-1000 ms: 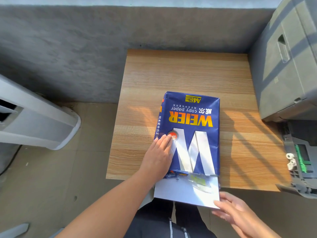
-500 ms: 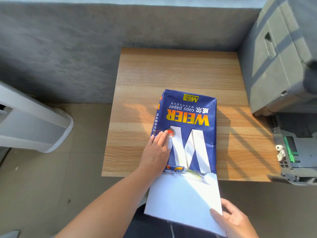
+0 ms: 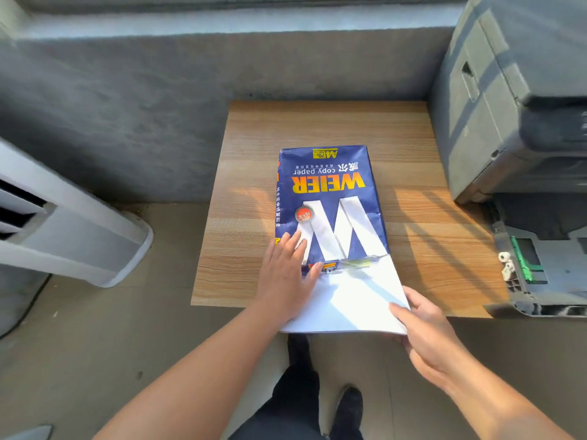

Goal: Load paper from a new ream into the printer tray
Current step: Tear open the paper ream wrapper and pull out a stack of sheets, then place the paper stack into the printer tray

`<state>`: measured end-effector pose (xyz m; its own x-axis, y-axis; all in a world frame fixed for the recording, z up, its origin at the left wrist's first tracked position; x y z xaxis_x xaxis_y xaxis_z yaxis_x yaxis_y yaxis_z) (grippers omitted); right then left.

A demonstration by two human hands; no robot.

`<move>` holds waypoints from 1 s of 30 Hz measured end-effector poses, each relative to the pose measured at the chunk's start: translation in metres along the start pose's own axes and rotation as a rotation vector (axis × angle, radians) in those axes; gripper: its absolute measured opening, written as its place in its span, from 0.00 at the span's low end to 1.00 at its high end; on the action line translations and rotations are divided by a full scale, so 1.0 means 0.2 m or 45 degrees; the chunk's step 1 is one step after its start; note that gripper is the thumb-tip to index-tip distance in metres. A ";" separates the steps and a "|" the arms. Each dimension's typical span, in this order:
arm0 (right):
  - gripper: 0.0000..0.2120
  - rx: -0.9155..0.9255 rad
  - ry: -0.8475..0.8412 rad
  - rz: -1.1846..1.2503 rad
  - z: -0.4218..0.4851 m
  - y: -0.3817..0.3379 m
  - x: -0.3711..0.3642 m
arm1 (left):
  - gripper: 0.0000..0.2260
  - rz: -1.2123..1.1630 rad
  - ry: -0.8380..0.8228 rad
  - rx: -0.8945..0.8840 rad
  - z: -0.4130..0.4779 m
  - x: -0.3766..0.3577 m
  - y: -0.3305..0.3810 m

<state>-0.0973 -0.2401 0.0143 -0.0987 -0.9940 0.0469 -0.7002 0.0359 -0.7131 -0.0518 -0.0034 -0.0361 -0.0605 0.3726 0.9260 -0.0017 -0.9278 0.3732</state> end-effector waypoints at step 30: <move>0.26 0.246 -0.103 -0.456 -0.62 0.26 0.54 | 0.23 -1.232 0.470 0.884 -1.22 0.34 0.66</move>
<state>-0.2321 -0.3326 0.0682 0.1881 -0.9453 0.2664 -0.5336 -0.3261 -0.7804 -0.3001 -0.1049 0.0626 -0.6052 0.7635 0.2254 0.3188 -0.0270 0.9474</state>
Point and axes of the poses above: each hand's wrist, its own z-axis towards the middle knuckle, its own x-axis out of the back of the hand, y = z × x, the point moved 3 cm from there along z, towards the middle knuckle, and after that the axes turned 5 degrees about y, right-handed, at the moved point
